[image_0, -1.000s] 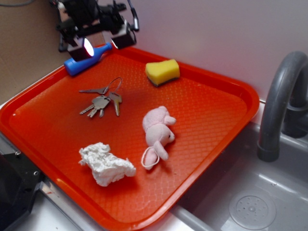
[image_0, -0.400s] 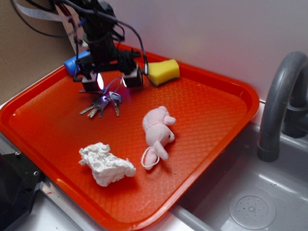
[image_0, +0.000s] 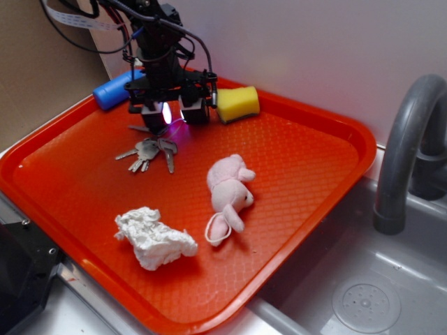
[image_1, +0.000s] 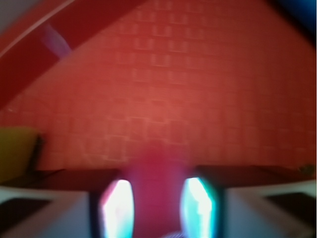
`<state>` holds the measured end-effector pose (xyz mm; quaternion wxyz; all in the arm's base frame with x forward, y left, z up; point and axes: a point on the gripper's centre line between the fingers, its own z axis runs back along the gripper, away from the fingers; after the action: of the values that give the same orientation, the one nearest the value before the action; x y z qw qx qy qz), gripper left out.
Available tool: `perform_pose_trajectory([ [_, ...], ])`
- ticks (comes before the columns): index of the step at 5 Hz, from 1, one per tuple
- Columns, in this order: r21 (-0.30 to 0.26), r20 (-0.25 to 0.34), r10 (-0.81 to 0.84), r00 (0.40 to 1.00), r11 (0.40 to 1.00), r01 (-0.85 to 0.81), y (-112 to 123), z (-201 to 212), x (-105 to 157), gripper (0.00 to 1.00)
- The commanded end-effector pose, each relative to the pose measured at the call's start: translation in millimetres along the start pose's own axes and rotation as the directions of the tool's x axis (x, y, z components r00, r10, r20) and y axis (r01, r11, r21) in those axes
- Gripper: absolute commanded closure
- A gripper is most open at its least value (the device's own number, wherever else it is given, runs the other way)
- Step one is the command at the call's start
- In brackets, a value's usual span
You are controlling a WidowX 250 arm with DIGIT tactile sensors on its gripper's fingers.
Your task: Grab the silver keys.
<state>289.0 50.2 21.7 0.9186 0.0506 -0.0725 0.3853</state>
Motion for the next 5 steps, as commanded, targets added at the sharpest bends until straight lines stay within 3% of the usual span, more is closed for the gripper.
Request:
perform_pose_trajectory([
  [1, -0.015, -0.022, -0.082, 0.996, 0.997, 0.082, 5, 9, 0, 1.00],
  [2, -0.029, 0.005, -0.147, 0.989, 0.989, 0.147, 4, 23, 1, 1.00],
  [3, -0.093, 0.064, -0.212, 0.975, 0.972, 0.218, 6, 64, 13, 0.00],
  [4, -0.152, 0.137, -0.306, 0.942, 0.933, 0.326, 2, 103, 12, 0.00],
  [5, -0.206, 0.104, -0.393, 0.914, 0.890, 0.406, -2, 114, -2, 0.00],
])
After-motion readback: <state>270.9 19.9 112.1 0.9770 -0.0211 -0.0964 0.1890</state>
